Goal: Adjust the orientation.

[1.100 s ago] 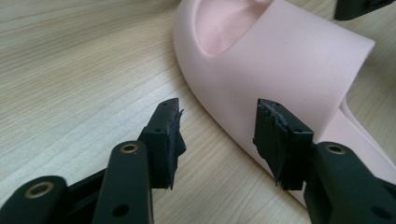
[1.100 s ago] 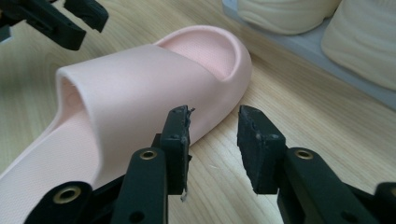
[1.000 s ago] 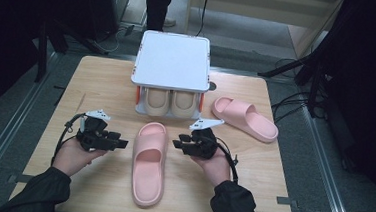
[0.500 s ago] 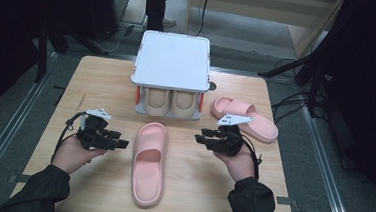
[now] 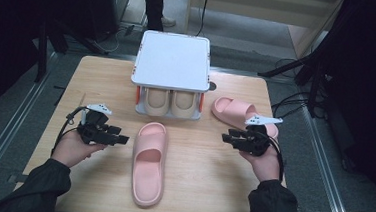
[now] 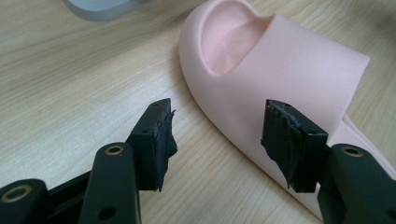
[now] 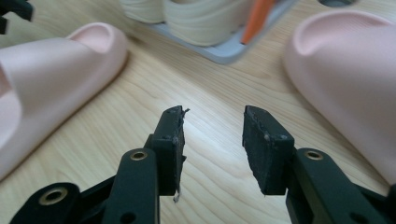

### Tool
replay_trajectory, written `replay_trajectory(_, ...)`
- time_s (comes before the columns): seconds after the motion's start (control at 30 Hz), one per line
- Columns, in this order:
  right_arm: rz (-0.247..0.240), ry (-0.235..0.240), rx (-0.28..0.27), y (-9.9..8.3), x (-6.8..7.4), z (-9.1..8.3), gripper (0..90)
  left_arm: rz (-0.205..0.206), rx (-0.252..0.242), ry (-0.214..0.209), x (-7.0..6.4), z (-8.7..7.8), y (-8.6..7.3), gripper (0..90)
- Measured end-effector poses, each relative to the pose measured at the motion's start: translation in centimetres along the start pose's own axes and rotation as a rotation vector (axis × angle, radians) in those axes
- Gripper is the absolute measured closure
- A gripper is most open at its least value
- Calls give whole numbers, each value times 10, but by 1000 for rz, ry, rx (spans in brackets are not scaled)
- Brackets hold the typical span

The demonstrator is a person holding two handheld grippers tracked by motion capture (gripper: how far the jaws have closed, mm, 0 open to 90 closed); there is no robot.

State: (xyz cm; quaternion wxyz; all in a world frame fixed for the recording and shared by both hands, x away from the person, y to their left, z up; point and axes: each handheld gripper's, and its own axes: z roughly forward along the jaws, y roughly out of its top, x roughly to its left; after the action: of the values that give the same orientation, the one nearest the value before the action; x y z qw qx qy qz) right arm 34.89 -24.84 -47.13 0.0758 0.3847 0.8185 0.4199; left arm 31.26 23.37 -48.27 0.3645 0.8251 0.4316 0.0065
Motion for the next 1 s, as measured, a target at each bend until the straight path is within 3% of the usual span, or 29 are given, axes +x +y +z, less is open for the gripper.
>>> replay_trajectory(0.33, 79, -135, 21, -3, -49, -7, 516, -8, -5, -12, 1, -1, -1, 426)
replay_trajectory(0.47, 137, -155, 17, -5, -69, -3, 499, -17, -2, -11, 2, -2, -4, 426)
replay_trajectory(0.6, 143, -178, 41, -4, -82, 5, 474, -31, -1, -14, 2, -2, -7, 427)
replay_trajectory(0.8, 134, -183, 77, 3, -91, 24, 454, -45, 0, -10, 1, -2, -13, 427)
replay_trajectory(0.93, 97, -199, 98, 10, -92, 37, 477, -59, -9, -15, 1, -5, -17, 427)
replay_trajectory(1.0, 76, -201, 103, 12, -92, 41, 484, -86, -26, -45, 1, -7, -18, 427)
